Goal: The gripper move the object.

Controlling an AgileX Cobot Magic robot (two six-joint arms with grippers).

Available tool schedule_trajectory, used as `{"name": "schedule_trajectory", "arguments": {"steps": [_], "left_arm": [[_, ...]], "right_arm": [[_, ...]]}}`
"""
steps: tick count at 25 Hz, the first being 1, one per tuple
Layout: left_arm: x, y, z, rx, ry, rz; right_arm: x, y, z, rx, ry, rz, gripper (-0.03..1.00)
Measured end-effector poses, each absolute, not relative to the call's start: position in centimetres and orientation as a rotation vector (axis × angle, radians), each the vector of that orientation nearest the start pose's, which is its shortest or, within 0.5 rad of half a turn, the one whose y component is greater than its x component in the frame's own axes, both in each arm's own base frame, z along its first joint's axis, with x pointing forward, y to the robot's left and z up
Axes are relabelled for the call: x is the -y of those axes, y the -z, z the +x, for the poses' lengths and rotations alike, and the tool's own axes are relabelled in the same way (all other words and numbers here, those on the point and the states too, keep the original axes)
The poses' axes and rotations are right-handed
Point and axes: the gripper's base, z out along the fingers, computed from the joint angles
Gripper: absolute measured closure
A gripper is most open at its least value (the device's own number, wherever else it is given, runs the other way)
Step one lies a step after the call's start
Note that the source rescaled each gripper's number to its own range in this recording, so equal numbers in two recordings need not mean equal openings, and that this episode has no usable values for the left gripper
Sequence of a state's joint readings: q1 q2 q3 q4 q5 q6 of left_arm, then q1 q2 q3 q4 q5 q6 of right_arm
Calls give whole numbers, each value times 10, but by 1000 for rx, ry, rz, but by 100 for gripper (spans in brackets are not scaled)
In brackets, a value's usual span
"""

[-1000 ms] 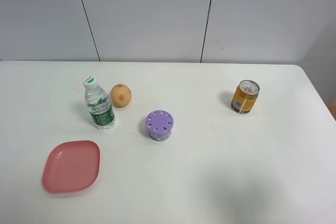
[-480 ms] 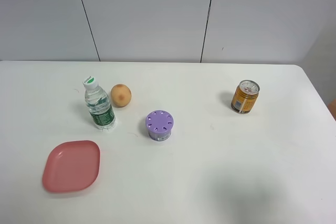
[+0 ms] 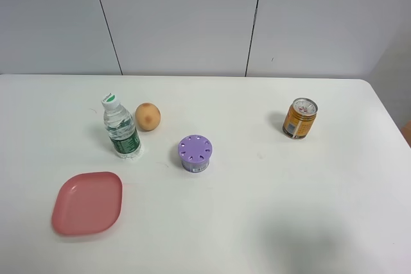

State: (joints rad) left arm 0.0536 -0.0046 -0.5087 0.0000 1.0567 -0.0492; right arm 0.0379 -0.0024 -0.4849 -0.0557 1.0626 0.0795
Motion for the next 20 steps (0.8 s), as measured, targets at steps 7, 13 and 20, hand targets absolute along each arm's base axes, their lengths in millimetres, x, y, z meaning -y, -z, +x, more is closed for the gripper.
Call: {"name": "schedule_trajectory", "arguments": {"steps": [7, 13, 20], "left_arm": [[0, -280, -6, -2024, -3, -104], [0, -280, -6, -2024, -3, -104], [0, -280, -6, -2024, -3, -104]], "right_arm": [[5, -273, -4, -2057, -6, 45, -3], [5, -273, -4, -2057, -6, 45, -3], [5, -273, -3, -2058, -6, 45, -3]]}}
